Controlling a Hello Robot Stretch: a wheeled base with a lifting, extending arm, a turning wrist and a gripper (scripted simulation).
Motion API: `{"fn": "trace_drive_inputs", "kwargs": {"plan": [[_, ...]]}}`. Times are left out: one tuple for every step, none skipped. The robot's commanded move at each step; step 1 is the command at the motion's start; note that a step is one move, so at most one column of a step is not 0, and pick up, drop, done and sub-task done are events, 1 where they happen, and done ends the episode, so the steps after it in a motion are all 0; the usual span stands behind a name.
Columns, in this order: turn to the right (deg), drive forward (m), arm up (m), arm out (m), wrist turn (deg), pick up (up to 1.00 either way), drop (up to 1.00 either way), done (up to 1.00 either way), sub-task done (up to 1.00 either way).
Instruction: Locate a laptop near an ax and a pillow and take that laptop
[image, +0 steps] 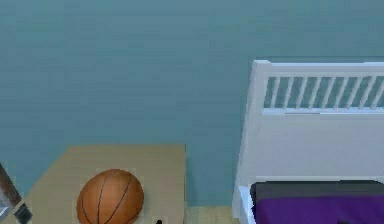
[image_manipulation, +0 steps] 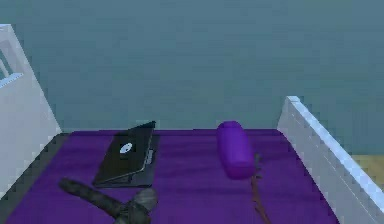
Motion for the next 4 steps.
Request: {"fn": "trace_drive_inputs", "kwargs": {"plan": [[-18.0, 0.0, 0.0, 0.0, 0.0, 0.0, 0.0, 0.0, 0.0], [0.0, 0.0, 0.5, 0.0, 0.0, 0.0, 0.0, 0.0, 0.0], [0.0, 0.0, 0.04, 0.0, 0.0, 0.0, 0.0, 0.0, 0.0], [0.0, 0.0, 0.0, 0.42, 0.0, 0.0, 0.0, 0.0, 0.0]]}}
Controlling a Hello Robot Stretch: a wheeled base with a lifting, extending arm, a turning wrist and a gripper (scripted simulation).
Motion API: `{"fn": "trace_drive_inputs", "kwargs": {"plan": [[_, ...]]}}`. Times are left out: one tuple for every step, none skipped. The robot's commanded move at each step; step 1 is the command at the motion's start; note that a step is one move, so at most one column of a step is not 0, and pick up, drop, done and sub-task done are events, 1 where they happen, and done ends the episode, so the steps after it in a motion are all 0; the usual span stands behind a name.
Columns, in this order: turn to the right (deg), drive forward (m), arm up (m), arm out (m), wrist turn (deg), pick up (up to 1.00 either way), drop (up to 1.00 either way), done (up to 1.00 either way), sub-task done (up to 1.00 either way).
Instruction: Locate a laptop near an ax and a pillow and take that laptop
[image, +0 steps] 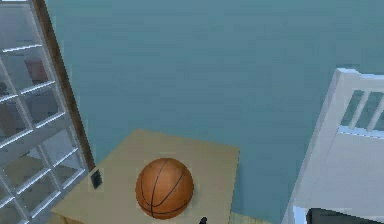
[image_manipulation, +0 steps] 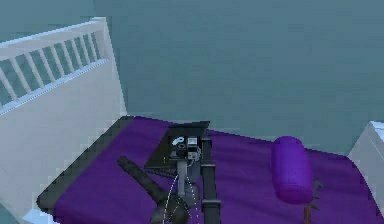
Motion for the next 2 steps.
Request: {"fn": "trace_drive_inputs", "kwargs": {"plan": [[0.0, 0.0, 0.0, 0.0, 45.0, 0.0, 0.0, 0.0, 0.0], [0.0, 0.0, 0.0, 0.0, 45.0, 0.0, 0.0, 0.0, 0.0]]}}
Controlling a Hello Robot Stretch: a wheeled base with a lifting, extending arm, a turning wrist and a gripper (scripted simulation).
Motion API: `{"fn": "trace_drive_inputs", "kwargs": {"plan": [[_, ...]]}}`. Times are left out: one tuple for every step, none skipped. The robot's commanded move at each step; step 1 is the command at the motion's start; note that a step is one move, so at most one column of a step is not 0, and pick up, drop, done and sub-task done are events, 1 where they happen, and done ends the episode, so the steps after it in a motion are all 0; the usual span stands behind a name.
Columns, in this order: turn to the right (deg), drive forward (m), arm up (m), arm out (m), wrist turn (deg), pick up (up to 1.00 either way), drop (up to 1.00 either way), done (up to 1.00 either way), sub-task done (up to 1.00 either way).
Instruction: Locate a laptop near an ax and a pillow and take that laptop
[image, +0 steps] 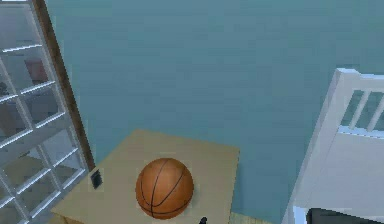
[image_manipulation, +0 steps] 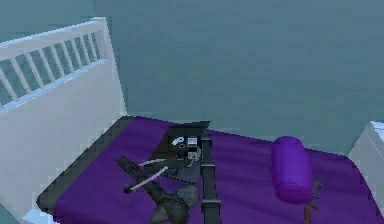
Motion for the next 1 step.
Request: {"fn": "trace_drive_inputs", "kwargs": {"plan": [[0.0, 0.0, 0.0, 0.0, 45.0, 0.0, 0.0, 0.0, 0.0]]}}
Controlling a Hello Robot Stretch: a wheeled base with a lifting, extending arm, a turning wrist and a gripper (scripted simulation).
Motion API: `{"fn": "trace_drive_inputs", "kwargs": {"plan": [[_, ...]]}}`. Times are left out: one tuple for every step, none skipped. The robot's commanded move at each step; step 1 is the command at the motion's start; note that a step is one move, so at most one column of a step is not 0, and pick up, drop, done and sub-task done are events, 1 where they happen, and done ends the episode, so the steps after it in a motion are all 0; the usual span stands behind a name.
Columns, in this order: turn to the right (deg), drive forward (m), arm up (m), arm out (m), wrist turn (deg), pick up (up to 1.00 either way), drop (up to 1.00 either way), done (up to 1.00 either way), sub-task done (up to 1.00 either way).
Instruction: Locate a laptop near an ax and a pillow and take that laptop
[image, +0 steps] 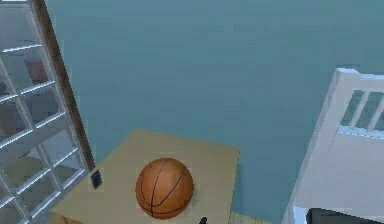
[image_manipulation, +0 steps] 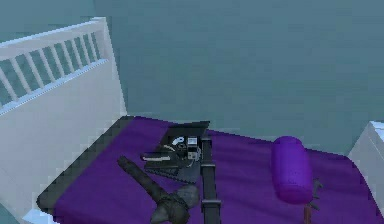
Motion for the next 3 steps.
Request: {"fn": "trace_drive_inputs", "kwargs": {"plan": [[0.0, 0.0, 0.0, 0.0, 45.0, 0.0, 0.0, 0.0, 0.0], [0.0, 0.0, 0.0, 0.0, 15.0, 0.0, 0.0, 0.0, 0.0], [0.0, 0.0, -0.3, 0.0, 0.0, 0.0, 0.0, 0.0, 0.0]]}}
